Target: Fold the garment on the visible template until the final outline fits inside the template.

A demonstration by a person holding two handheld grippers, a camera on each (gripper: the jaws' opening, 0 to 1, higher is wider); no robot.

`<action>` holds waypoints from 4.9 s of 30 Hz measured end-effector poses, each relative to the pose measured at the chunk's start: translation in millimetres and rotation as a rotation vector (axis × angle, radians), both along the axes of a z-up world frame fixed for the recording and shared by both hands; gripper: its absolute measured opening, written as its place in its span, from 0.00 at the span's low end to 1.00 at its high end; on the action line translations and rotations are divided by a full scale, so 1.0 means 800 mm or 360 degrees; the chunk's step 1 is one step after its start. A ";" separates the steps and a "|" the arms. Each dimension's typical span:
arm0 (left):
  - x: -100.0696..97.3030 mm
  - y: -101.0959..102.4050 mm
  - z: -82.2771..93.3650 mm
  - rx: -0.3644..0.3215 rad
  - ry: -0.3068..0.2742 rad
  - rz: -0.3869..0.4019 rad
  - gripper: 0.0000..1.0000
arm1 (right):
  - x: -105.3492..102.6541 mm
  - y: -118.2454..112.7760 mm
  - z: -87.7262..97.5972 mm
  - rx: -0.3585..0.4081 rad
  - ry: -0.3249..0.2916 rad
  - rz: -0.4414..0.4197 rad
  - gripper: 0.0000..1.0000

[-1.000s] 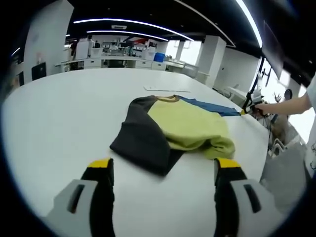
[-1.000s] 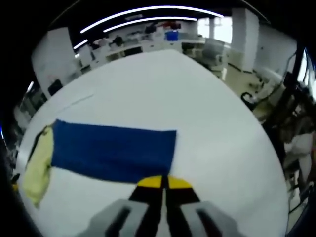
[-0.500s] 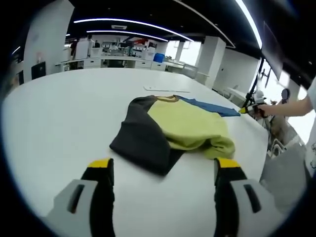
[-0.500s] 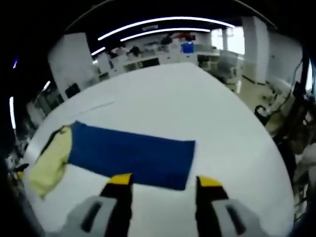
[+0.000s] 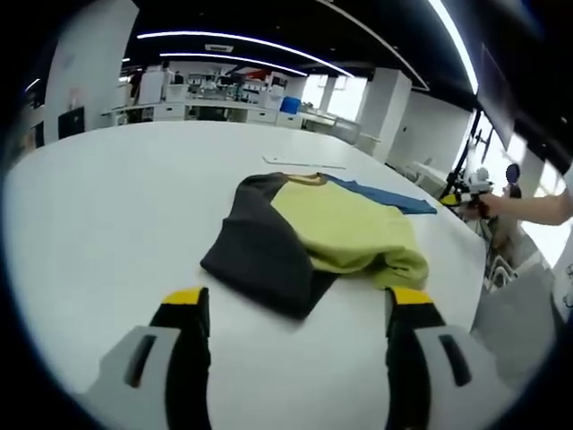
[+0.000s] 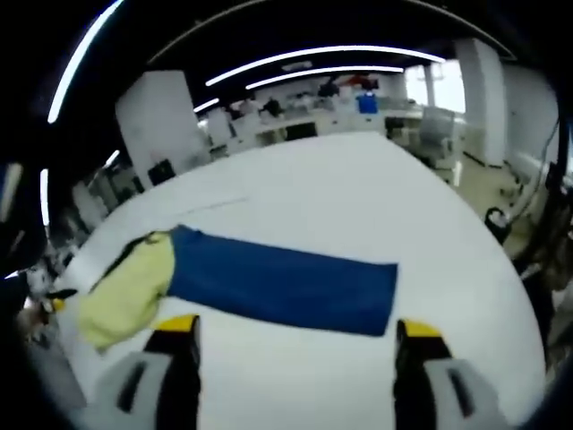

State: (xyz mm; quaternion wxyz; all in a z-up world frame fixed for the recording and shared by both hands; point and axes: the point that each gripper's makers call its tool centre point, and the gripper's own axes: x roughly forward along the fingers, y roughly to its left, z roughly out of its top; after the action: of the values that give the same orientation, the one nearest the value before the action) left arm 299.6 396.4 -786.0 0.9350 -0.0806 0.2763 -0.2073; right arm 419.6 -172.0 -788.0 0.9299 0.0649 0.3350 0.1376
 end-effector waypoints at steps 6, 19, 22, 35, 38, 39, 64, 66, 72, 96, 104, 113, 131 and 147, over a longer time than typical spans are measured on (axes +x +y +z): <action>0.003 0.005 -0.005 -0.0009 0.0011 0.0004 0.75 | -0.015 0.016 0.009 0.0049 -0.0008 0.0044 0.97; 0.005 0.019 -0.021 -0.0135 0.0138 0.0144 0.63 | -0.041 0.039 0.032 0.0096 -0.0053 0.0137 0.99; 0.002 0.014 -0.023 -0.0167 0.0159 0.0170 0.61 | -0.048 0.049 0.033 0.0093 -0.0054 0.0166 0.99; 0.007 0.011 -0.040 -0.0274 0.0280 0.0241 0.51 | -0.068 0.079 0.048 0.0120 -0.0119 0.0309 0.99; 0.010 0.011 -0.044 -0.0305 0.0308 0.0266 0.49 | -0.075 0.092 0.050 0.0118 -0.0130 0.0349 0.99; 0.011 0.011 -0.045 -0.0308 0.0310 0.0272 0.49 | -0.080 0.099 0.048 0.0127 -0.0115 0.0365 0.99; 0.033 0.024 -0.065 -0.0380 0.0351 0.0501 0.10 | -0.116 0.138 0.033 0.0132 -0.0080 0.0476 0.99; 0.034 0.027 -0.067 -0.0377 0.0353 0.0527 0.07 | -0.116 0.138 0.032 0.0130 -0.0082 0.0475 0.99; 0.035 0.028 -0.069 -0.0401 0.0374 0.0542 0.00 | -0.119 0.138 0.029 0.0135 -0.0073 0.0471 0.99; 0.127 -0.035 0.078 -0.0431 0.0020 0.0203 0.00 | -0.125 0.134 0.024 0.0181 -0.0070 0.0419 0.99; 0.156 -0.067 0.080 -0.0414 0.0021 0.0094 0.00 | -0.127 0.133 0.022 0.0186 -0.0068 0.0410 0.97; 0.168 -0.112 0.055 -0.0407 0.0099 0.0011 0.00 | -0.126 0.131 0.021 0.0193 -0.0071 0.0402 0.97; 0.166 -0.130 0.026 -0.0305 0.0118 -0.0094 0.00 | -0.125 0.133 0.019 0.0210 -0.0068 0.0389 0.97; 0.156 -0.097 0.016 -0.0241 0.0040 -0.0063 0.56 | -0.124 0.140 0.016 0.0215 -0.0059 0.0410 0.97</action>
State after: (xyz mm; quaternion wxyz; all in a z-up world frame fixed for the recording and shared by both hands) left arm 424.0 319.0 -773.3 0.9183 -0.1482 0.2732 -0.2451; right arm 320.3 -59.7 -774.9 0.9040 0.0813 0.3134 0.2791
